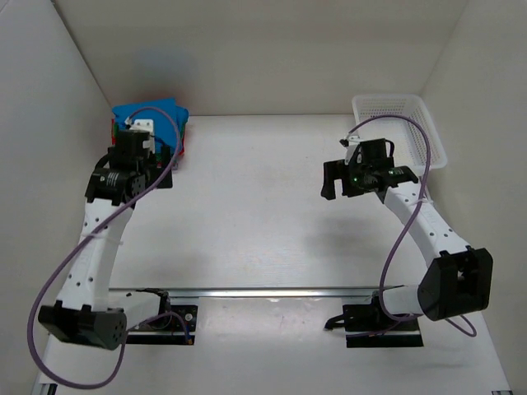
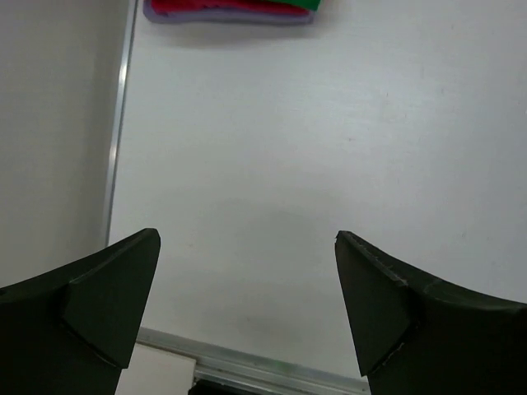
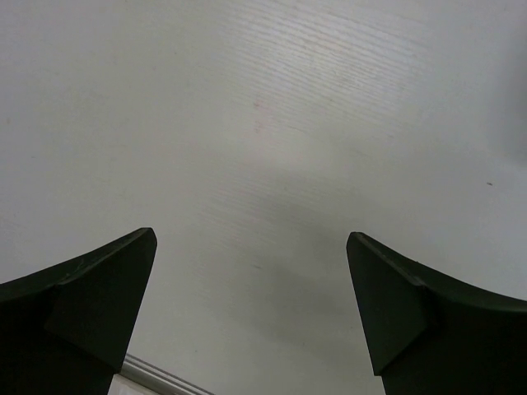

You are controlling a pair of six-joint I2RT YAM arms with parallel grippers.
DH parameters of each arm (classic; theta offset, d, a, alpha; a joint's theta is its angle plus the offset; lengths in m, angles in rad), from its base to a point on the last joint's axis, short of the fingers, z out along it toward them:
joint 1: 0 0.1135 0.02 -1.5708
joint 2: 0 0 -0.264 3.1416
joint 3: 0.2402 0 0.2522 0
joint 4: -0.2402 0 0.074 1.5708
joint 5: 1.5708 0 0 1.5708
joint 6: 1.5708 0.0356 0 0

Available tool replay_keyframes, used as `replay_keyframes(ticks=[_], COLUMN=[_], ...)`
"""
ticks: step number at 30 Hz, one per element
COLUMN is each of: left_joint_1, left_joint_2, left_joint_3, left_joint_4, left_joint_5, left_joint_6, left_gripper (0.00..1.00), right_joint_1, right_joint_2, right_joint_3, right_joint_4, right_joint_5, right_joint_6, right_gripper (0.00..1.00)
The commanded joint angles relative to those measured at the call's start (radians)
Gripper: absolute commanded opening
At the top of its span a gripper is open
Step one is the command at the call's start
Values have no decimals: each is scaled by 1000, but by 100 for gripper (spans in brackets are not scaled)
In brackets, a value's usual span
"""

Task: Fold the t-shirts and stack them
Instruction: Put the neatly folded tshirt into the corner of the board with the left arm

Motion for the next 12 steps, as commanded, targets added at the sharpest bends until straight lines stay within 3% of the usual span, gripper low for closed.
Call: replay_keyframes(ticks=[1,7,10,12], left_joint_1=[24,11,7,4], left_joint_2=[-80,-212,-247,-272], left_joint_3=[-112,-181,-222,-250], left_joint_4=[31,35,46,57], left_joint_5=[95,173,206,228], left_joint_6=[-17,-12,-14,-15], left_gripper=[99,99,99,99], right_joint_1=[-15,37,8,50], right_joint_2=[48,8,62,30], right_joint_3=[83,90,146,124], right_joint_4=[-114,-105,-191,-144], right_joint_5=[16,85,-63,36], right_joint_6=[-57,-82,-118,-74], right_gripper=[99,99,99,99])
